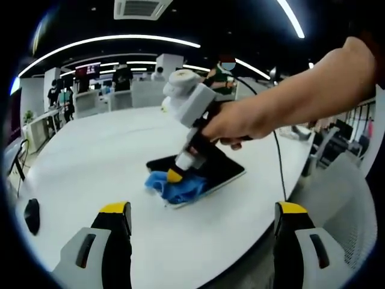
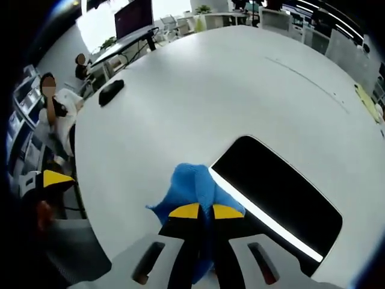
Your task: Wipe the mirror surface with the cleaning cloth until all visible marks leave the cleaned area.
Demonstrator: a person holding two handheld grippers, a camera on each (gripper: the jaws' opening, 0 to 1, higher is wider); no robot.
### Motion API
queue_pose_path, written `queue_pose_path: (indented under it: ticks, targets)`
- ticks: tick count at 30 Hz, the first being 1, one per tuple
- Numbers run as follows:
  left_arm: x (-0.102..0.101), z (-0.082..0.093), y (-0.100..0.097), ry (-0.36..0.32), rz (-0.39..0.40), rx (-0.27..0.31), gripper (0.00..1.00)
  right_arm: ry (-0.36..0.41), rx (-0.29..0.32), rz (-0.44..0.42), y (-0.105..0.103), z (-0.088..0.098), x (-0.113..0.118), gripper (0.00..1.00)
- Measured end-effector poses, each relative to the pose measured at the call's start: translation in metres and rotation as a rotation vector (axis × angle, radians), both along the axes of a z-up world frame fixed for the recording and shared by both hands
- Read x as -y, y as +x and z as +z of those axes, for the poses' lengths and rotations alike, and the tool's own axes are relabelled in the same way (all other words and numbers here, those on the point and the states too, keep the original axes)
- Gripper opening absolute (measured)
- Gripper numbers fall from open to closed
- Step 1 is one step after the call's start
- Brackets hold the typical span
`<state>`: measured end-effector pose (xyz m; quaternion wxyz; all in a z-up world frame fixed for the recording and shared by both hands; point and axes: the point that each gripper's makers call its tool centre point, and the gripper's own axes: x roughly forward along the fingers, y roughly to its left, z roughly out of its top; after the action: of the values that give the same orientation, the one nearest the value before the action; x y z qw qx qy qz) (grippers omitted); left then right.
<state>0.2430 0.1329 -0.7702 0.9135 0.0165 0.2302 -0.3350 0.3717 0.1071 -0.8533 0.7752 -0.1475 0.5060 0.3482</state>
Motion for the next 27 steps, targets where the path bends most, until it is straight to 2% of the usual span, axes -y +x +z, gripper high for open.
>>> queue_pose_path:
  ticks: [27]
  targets:
    - [-0.001, -0.001, 0.001, 0.003, 0.002, 0.005, 0.99, -0.042, -0.022, 0.060, 0.053, 0.000, 0.003, 0.01]
